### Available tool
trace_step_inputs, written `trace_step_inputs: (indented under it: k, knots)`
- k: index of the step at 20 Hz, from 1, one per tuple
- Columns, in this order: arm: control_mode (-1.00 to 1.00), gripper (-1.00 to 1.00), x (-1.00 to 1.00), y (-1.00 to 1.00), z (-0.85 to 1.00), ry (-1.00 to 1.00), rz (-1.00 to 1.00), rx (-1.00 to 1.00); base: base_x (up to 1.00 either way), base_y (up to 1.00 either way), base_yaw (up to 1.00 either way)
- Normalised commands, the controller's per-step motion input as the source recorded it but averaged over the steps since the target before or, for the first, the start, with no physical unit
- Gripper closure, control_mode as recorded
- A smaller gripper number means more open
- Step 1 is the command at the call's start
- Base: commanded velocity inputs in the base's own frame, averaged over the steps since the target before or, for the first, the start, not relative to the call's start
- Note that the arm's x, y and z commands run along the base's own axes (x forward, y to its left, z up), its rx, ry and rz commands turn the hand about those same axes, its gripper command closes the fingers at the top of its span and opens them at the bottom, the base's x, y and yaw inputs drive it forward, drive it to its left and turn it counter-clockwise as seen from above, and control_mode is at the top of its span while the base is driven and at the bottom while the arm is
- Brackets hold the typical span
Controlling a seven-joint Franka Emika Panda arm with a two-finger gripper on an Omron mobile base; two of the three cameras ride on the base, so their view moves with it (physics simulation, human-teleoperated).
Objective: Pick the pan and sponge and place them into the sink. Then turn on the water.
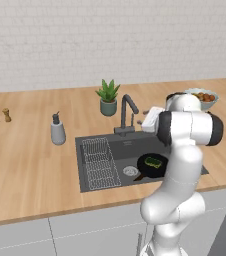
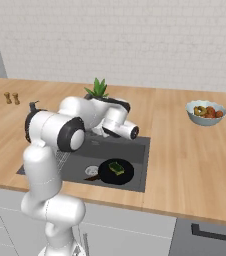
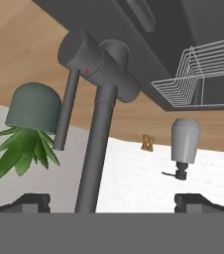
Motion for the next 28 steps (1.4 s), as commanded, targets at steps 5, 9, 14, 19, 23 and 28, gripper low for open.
trace_step_inputs:
  k: [5,9,14,19,23,28]
  knots:
    - [-1.00,-1.00,0.13,0.09,-0.02,0.00,0.15,0.00,0.00,0.00,0.00]
    - [-1.00,-1.00,0.05,0.23,-0.13,0.00,0.14,0.00,0.00,0.00,0.00]
    - [-1.00,-1.00,0.27,0.01,-0.22,0.06,0.12,0.00,0.00,0.00,0.00]
    - [-1.00,-1.00,0.38,-0.01,-0.04,0.04,0.05,0.00,0.00,0.00,0.00]
    - [-1.00,-1.00,0.39,0.00,0.00,0.01,0.02,0.00,0.00,0.00,0.00]
    - [-1.00,-1.00,0.22,0.00,-0.17,0.02,0.03,0.00,0.00,0.00,0.00]
